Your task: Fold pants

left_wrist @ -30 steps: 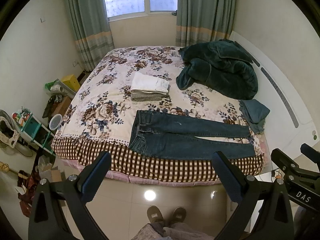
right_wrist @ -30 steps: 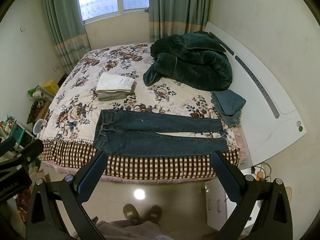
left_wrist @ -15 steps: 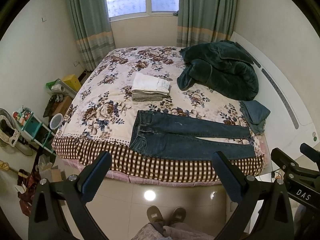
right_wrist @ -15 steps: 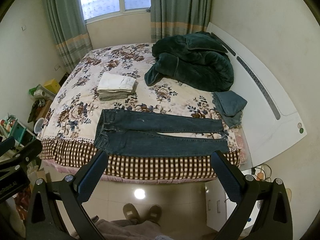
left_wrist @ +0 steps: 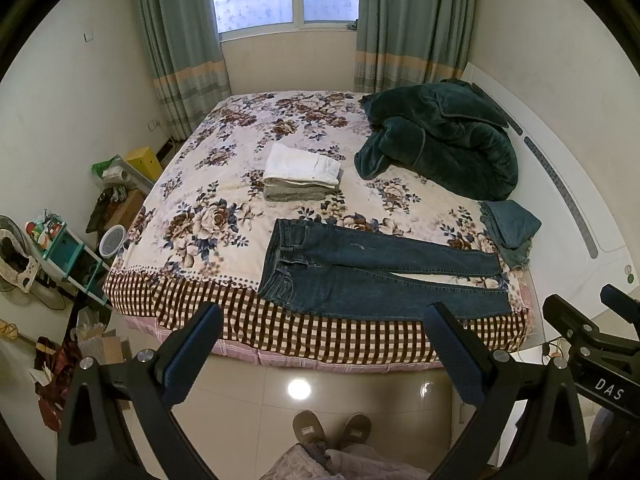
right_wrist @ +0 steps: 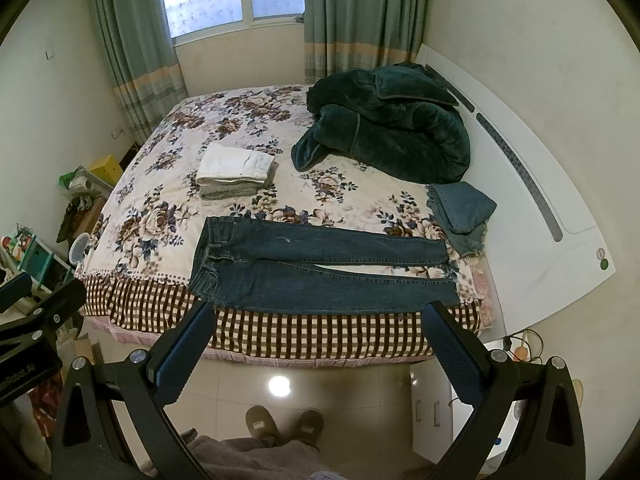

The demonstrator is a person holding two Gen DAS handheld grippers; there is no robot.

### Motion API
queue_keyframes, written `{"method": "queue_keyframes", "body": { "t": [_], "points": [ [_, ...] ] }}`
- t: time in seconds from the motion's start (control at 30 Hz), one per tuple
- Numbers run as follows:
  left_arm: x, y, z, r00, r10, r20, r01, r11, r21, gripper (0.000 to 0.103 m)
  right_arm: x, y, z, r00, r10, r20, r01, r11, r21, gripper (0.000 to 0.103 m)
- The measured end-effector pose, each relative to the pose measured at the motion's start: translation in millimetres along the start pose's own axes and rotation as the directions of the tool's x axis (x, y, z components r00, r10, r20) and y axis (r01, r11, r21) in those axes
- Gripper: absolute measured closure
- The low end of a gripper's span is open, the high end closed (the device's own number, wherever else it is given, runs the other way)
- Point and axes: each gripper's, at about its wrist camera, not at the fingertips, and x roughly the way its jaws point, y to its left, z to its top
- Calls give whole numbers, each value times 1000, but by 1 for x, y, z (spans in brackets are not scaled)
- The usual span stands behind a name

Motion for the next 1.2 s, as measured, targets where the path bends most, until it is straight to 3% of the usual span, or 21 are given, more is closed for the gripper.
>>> {"method": "queue_keyframes", "body": {
  "t": [1.2],
  "points": [
    [2,6,-2,1000,-6,-8,6,1000,-7,0,0,16,-3,1000,7,-11,-7,1000,-3,0]
  ]
}}
